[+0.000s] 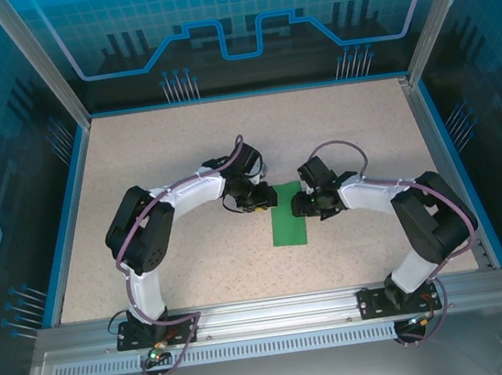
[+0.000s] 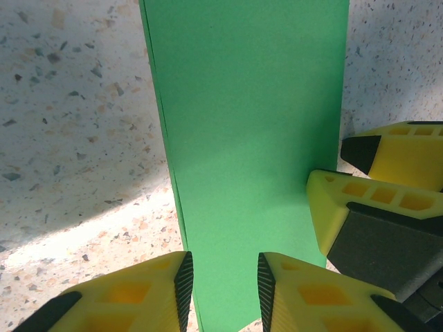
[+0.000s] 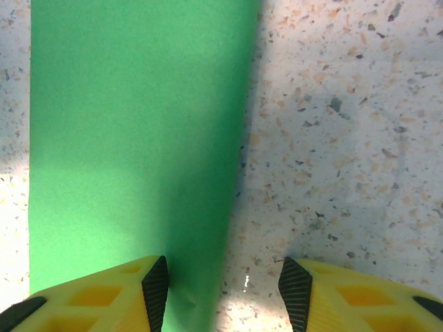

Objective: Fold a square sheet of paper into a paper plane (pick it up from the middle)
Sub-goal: Hold the square sheet of paper at the center of the table.

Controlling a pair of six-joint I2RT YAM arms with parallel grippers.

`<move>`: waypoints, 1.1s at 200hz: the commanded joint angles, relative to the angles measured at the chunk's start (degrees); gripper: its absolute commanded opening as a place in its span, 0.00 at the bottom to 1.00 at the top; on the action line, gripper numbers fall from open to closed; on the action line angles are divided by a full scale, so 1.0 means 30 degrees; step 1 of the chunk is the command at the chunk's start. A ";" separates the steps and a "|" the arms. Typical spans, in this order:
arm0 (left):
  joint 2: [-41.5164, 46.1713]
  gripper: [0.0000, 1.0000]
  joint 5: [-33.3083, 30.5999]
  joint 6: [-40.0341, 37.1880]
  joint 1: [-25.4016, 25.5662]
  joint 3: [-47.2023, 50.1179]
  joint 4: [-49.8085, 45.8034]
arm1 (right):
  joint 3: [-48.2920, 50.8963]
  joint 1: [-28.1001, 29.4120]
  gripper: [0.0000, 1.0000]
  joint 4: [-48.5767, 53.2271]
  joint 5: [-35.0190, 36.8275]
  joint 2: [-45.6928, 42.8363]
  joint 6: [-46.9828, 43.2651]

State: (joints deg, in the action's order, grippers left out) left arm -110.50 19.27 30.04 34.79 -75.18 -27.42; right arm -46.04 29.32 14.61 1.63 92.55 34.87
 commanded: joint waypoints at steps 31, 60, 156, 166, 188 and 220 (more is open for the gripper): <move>0.0094 0.34 0.0020 -0.0013 0.0155 -0.0080 -0.0570 | -0.0200 0.0519 0.51 -0.1142 -0.0572 0.0995 -0.0015; 0.0036 0.34 0.0138 0.0042 0.0143 -0.0104 -0.0502 | -0.0253 0.0555 0.51 -0.1078 -0.0572 0.0995 -0.0158; -0.0539 0.31 0.0638 0.0477 0.0340 -0.0421 0.0069 | -0.0153 0.0598 0.52 -0.0959 -0.0468 0.1009 -0.0132; -0.0630 0.31 0.0695 0.0503 0.0395 -0.0516 0.0115 | -0.0163 0.0598 0.52 -0.1006 -0.0501 0.1046 -0.0104; -0.0839 0.27 0.0799 0.0665 0.0503 -0.0627 0.0269 | -0.0191 0.0598 0.52 -0.1054 -0.0492 0.1090 -0.0082; -0.1161 0.25 0.0997 0.0885 0.0626 -0.0634 0.0593 | -0.0104 0.0595 0.52 -0.1281 -0.0613 0.1182 0.0118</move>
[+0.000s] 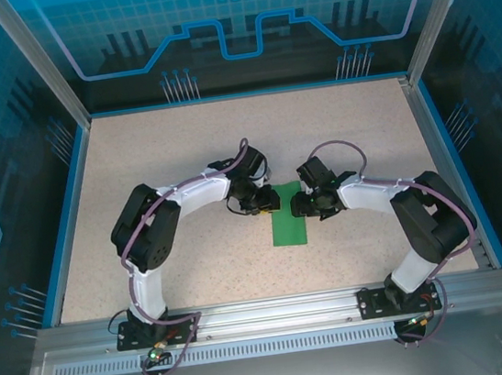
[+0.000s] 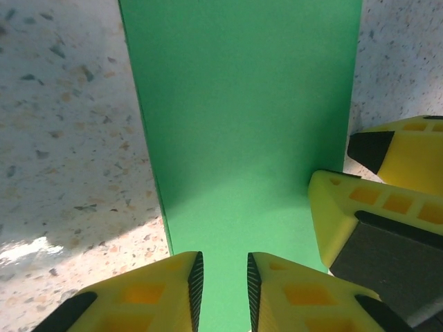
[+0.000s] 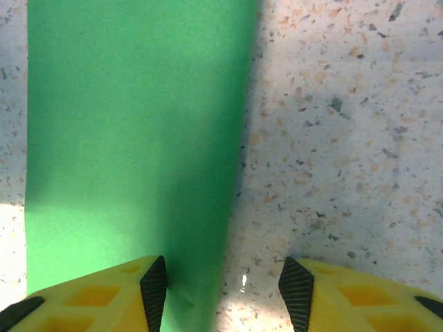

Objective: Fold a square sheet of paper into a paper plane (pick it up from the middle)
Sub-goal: Hold the square sheet of paper at the center of the table.

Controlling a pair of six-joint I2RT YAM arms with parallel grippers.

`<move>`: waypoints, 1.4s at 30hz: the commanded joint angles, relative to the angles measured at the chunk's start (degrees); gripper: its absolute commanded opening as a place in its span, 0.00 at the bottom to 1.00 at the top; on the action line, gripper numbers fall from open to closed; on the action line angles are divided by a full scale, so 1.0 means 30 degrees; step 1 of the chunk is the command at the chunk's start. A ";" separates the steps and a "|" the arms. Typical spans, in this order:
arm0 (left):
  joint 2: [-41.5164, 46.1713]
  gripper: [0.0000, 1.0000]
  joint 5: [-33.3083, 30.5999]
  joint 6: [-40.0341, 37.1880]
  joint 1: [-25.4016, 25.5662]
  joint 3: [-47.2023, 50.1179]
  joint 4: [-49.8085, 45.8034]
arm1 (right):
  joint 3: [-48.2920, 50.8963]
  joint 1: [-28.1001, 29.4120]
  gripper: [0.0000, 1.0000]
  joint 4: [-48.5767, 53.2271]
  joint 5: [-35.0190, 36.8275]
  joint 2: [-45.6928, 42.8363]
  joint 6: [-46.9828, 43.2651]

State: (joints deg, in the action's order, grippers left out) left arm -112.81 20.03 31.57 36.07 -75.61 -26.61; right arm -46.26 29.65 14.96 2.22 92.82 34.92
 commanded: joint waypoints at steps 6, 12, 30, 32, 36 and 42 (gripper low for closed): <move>-0.0678 0.24 0.0938 0.0483 0.0303 -0.0579 0.0599 | -0.0048 0.0488 0.52 -0.1479 -0.0873 0.1169 0.0168; -0.1063 0.22 0.0936 0.0405 0.0311 -0.0723 0.0594 | -0.0084 0.0483 0.52 -0.1442 -0.0912 0.1228 0.0139; -0.1883 0.21 -0.0434 -0.0467 0.0324 -0.0221 -0.0172 | -0.0225 0.0488 0.52 -0.1270 -0.0915 0.1208 -0.0038; -0.1996 0.21 -0.0681 -0.0603 0.0338 -0.0215 -0.0326 | -0.0274 0.0484 0.52 -0.1215 -0.0919 0.1029 -0.0030; -0.2140 0.21 -0.1104 -0.0823 0.0331 -0.0057 -0.0561 | -0.0424 0.0480 0.53 -0.0822 -0.0798 0.0454 -0.0095; -0.2488 0.21 -0.1264 -0.0951 0.0324 0.0097 -0.0579 | -0.0664 0.0342 0.58 -0.0077 -0.0784 -0.1160 -0.0184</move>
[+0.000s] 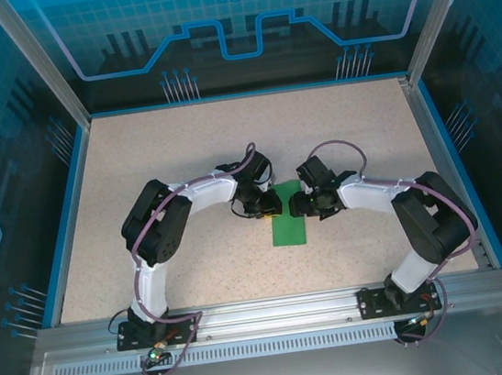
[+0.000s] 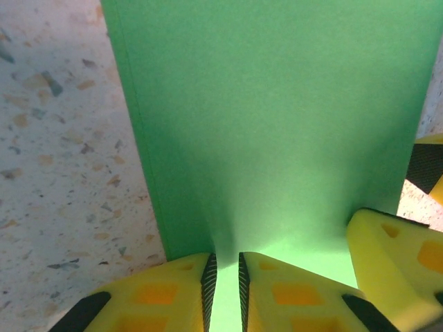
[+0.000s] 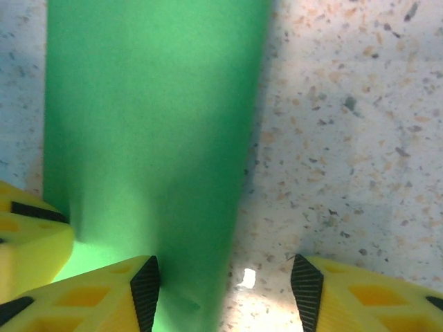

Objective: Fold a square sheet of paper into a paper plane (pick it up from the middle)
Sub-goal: Hold the square sheet of paper at the center of the table, then fold the square sheet of paper in half at the center of the table.

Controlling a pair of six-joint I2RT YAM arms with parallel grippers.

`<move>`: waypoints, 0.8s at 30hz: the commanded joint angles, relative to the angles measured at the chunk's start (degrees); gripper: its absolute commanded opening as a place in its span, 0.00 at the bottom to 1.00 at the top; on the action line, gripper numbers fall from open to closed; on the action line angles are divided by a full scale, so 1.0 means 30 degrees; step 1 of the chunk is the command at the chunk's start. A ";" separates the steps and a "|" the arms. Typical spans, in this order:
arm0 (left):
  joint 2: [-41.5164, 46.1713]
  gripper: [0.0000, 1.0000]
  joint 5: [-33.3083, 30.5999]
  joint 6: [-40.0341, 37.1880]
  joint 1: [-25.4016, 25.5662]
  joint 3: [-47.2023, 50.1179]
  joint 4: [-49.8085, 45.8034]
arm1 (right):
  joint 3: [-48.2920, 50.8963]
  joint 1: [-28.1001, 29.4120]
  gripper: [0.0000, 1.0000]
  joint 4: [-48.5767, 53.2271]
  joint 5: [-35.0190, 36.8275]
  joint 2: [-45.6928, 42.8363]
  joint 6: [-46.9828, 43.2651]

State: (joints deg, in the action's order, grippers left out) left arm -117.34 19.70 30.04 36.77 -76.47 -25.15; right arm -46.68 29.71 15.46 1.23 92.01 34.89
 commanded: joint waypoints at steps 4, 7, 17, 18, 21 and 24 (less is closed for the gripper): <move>-0.1110 0.21 -0.1133 -0.0490 0.0083 0.0400 -0.0993 | -0.0204 0.0058 0.57 0.0098 -0.0600 -0.2229 -0.0076; -0.1196 0.21 -0.1104 -0.0522 0.0091 0.0322 -0.1080 | 0.0164 -0.0112 0.54 0.0033 -0.1211 -0.3315 0.0133; -0.1470 0.21 -0.1031 -0.0712 0.0086 0.0103 -0.1245 | 0.3109 -0.1172 0.23 -0.5727 -0.6146 -0.2997 0.3015; -0.1468 0.21 -0.1044 -0.0711 0.0085 0.0081 -0.1256 | 0.3147 -0.1174 0.21 -0.5952 -0.6260 -0.2754 0.2958; -0.1520 0.21 -0.1060 -0.0775 0.0105 0.0030 -0.1335 | 0.3418 -0.1384 0.17 -0.6984 -0.6853 -0.1811 0.2943; -0.1551 0.21 -0.1089 -0.0829 0.0105 -0.0012 -0.1447 | 0.3648 -0.1685 0.11 -0.7987 -0.7331 -0.0855 0.3002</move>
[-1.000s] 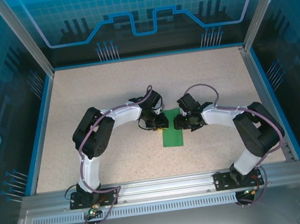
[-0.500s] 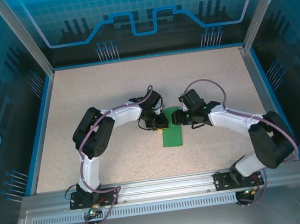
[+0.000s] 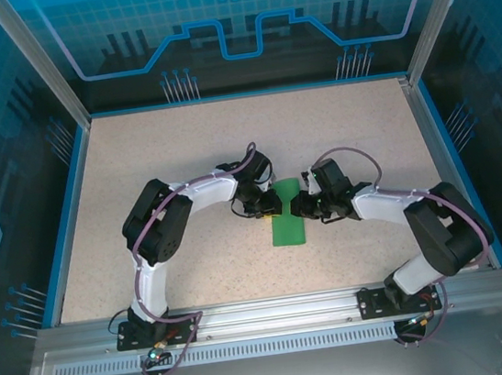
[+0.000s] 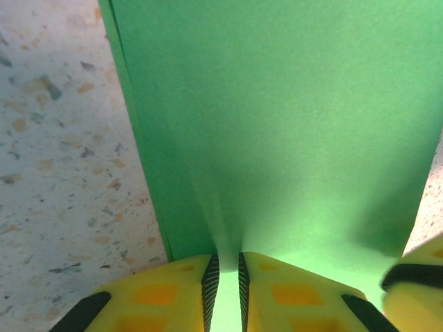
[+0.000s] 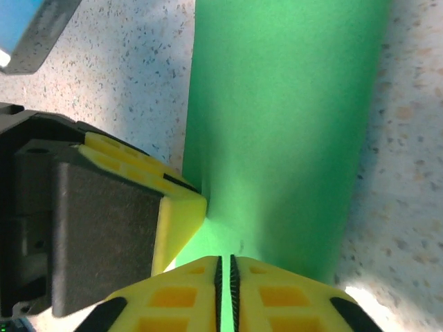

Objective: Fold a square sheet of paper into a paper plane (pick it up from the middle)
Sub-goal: Fold the square sheet of paper in half at the center of the table.

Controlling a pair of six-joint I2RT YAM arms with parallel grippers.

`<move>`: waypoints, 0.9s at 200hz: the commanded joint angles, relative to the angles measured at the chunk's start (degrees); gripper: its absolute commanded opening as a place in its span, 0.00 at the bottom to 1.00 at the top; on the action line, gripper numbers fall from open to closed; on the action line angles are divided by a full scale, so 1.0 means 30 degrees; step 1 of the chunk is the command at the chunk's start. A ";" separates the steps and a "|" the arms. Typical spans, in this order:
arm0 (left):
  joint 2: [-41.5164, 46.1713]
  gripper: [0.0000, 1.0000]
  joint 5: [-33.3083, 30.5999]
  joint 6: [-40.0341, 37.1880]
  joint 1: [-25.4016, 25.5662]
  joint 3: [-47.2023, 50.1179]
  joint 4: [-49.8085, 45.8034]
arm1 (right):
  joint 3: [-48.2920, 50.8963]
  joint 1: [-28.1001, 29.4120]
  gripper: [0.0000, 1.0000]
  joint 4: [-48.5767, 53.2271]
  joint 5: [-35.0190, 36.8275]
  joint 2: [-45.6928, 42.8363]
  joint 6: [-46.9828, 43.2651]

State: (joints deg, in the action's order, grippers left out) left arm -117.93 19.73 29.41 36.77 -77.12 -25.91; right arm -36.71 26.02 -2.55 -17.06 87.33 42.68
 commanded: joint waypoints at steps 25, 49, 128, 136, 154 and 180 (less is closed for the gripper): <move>-0.1354 0.21 -0.1155 -0.0674 0.0105 0.0214 -0.1293 | 0.0544 -0.0785 0.10 -0.2713 -0.1607 0.1540 0.0291; -0.1347 0.21 -0.1248 -0.0690 0.0104 0.0230 -0.1357 | 0.0587 -0.0986 0.10 -0.2651 -0.1689 0.1826 0.0003; -0.1499 0.21 -0.1448 -0.0779 0.0098 0.0146 -0.1587 | 0.1191 -0.1816 0.12 -0.2235 -0.2055 0.2399 -0.1115; -0.1497 0.21 -0.1477 -0.0765 0.0089 0.0153 -0.1605 | 0.1177 -0.1818 0.12 -0.2369 -0.2327 0.2291 -0.1029; -0.1529 0.21 -0.1506 -0.0794 0.0087 0.0131 -0.1646 | 0.0958 -0.1819 0.13 -0.2491 -0.2633 0.1772 -0.0710; -0.1585 0.21 -0.1507 -0.0808 0.0105 0.0115 -0.1647 | 0.0421 -0.1814 0.13 -0.2272 -0.2417 0.0996 -0.0576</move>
State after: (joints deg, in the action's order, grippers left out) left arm -118.19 19.70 28.32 36.75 -77.56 -26.68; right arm -34.06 21.52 -10.11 -23.00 93.47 40.49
